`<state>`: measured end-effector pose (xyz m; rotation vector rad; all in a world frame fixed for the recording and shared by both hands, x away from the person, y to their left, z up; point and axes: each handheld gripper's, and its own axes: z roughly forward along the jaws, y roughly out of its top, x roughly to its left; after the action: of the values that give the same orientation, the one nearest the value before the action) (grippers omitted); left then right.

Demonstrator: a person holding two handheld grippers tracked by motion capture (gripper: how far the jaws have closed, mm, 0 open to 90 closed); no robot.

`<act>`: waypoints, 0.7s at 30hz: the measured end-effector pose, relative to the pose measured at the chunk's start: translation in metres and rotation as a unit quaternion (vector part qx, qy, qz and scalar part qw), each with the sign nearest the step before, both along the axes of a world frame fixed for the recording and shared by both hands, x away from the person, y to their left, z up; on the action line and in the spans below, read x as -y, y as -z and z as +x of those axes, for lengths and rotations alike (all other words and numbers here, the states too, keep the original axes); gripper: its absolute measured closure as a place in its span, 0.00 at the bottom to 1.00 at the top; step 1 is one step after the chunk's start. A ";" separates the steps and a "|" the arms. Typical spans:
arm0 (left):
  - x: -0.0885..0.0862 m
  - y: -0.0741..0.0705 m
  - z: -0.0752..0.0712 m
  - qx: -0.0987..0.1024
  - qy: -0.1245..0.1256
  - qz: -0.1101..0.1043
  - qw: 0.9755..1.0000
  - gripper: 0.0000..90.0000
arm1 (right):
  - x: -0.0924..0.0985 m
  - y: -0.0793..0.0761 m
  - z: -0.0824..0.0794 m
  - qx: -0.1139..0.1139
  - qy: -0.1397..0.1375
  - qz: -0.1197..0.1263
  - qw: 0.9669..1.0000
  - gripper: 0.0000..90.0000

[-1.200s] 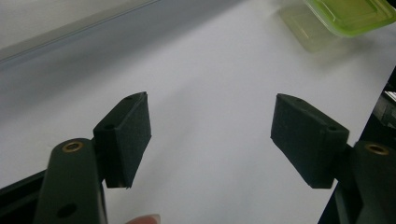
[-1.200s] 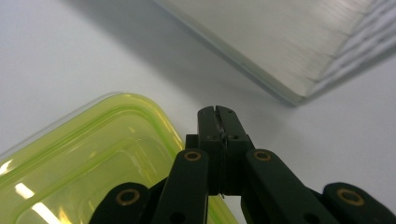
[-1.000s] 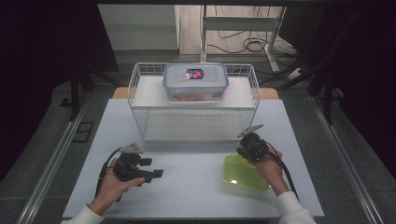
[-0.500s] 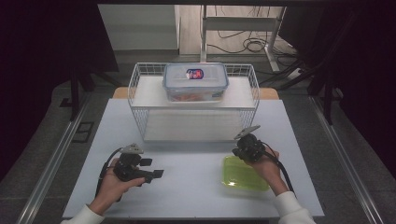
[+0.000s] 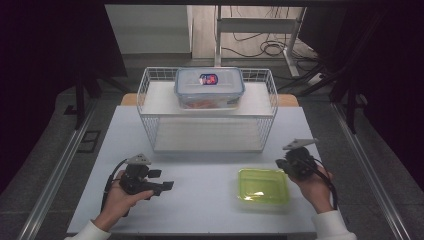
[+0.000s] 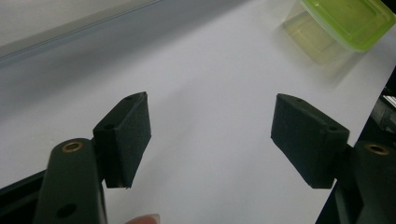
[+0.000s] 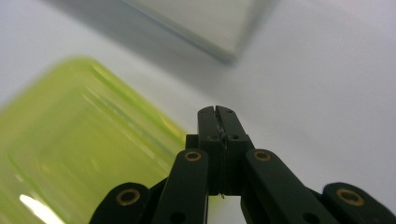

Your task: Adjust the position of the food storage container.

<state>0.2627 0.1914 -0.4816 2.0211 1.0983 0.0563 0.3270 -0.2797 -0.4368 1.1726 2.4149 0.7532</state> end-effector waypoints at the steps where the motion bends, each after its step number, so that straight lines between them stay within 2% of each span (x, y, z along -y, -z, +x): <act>1: 0.000 0.000 -0.001 -0.002 0.000 -0.001 1.000 0.31 | 0.009 0.000 -0.005 -0.003 0.011 0.001 1.000 0.99; 4: -0.001 0.001 -0.002 -0.004 -0.004 -0.004 1.000 0.31 | 0.030 0.007 -0.021 -0.024 0.047 -0.005 0.999 0.99; 7: -0.001 0.001 -0.003 -0.006 -0.006 -0.006 1.000 0.31 | 0.037 0.019 -0.034 -0.047 0.056 -0.017 0.997 0.99; 10: -0.001 0.002 -0.004 -0.009 -0.006 -0.006 1.000 0.31 | 0.037 0.027 -0.041 -0.062 0.055 -0.026 0.996 0.99; 14: 0.000 0.004 -0.005 -0.012 -0.005 -0.006 1.000 0.31 | 0.028 0.032 -0.043 -0.075 0.043 -0.028 0.996 0.99; 16: 0.001 0.004 -0.005 -0.012 -0.003 -0.006 1.000 0.31 | 0.021 0.033 -0.043 -0.077 0.035 -0.037 0.996 0.99; 21: -0.001 0.005 -0.007 -0.013 -0.004 -0.007 1.000 0.31 | 0.009 0.033 -0.041 -0.083 0.020 -0.033 0.996 0.99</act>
<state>0.2562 0.1920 -0.4868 2.0094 1.1207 0.0271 0.2862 -0.2888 -0.4702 1.3010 2.5204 0.5789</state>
